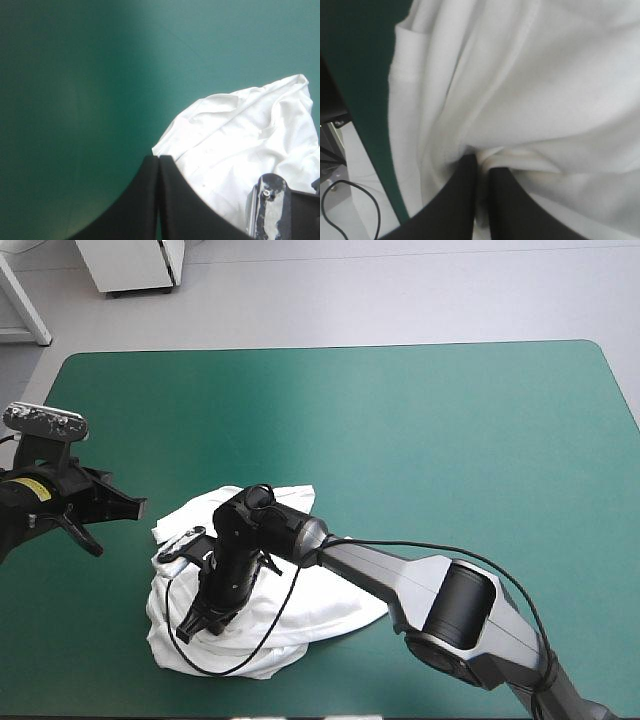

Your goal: Fold the cloth

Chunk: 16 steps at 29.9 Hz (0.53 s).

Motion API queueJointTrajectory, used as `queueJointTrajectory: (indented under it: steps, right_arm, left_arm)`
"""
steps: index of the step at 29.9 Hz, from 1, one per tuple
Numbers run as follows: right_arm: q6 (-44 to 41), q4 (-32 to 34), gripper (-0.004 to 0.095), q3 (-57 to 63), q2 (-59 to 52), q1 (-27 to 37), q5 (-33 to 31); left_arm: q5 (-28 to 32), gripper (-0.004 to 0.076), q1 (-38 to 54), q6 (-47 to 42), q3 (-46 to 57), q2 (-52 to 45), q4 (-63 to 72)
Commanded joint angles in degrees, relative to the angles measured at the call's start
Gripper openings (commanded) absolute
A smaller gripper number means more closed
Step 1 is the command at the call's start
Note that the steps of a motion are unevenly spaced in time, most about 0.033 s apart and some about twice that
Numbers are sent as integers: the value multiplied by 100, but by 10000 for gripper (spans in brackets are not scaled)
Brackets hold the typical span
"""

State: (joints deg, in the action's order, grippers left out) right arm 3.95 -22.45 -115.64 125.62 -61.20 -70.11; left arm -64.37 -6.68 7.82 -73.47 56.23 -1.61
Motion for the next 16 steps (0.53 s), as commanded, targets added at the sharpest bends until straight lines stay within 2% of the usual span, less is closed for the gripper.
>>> queueJointTrajectory:
  steps: [1,2,3,6,8,12,16]
  right_arm:
    - [73,121,178,-116,-455,87,38]
    - [61,121,260,-116,-455,135,38]
    - [16,94,399,-116,-467,163,38]
    - [-222,154,658,-202,-489,291,38]
    - [-260,228,663,-319,-532,372,38]
    - [-282,932,511,-634,-844,630,38]
    - [-395,1242,469,-628,-1384,1104,26]
  left_arm:
    - [355,-9,-29,-36,-165,-52,45]
    - [355,-9,-29,-36,-165,-52,46]
    - [355,-9,-29,-36,-165,-52,46]
    - [355,-9,-29,-36,-165,-52,46]
    - [355,-9,-29,-36,-165,-52,46]
    - [355,-9,-29,-36,-165,-52,46]
    - [320,-9,-29,-36,-165,-52,25]
